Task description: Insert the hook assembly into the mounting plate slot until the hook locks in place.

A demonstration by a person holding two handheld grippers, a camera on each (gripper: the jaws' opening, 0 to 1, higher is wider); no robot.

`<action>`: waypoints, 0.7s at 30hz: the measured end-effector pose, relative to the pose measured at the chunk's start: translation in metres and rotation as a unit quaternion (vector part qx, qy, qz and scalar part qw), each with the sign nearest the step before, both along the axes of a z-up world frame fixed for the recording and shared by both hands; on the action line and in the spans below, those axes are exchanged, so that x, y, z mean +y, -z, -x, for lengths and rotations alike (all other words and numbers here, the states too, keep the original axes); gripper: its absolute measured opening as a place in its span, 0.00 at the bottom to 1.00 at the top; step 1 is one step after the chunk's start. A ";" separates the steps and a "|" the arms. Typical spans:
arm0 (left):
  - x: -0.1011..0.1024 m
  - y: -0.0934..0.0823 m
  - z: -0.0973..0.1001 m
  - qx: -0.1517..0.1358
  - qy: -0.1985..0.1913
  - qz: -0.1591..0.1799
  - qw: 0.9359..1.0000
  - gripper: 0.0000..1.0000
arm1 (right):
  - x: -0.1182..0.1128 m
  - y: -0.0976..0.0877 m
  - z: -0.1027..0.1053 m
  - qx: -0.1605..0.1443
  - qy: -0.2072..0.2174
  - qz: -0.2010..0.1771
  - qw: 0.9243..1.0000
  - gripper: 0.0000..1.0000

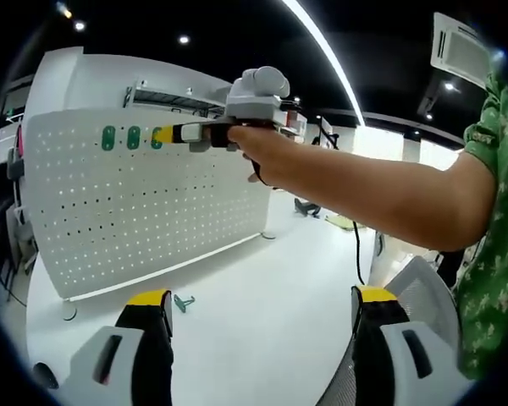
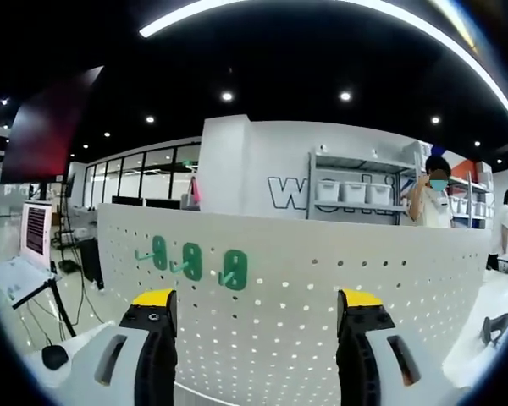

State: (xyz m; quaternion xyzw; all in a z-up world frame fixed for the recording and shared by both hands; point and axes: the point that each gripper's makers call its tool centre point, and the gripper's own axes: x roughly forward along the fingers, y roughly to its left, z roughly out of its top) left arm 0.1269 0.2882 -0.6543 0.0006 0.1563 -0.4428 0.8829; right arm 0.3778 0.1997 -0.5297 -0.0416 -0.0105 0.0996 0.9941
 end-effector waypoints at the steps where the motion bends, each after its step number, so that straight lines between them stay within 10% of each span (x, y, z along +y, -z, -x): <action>1: 0.000 0.000 0.000 -0.001 -0.001 -0.001 1.000 0.89 | -0.001 0.000 0.002 0.000 -0.001 0.001 1.000 0.79; 21: -0.005 0.000 0.001 -0.003 -0.021 -0.005 1.000 0.89 | -0.016 0.013 0.028 0.012 -0.010 0.005 1.000 0.78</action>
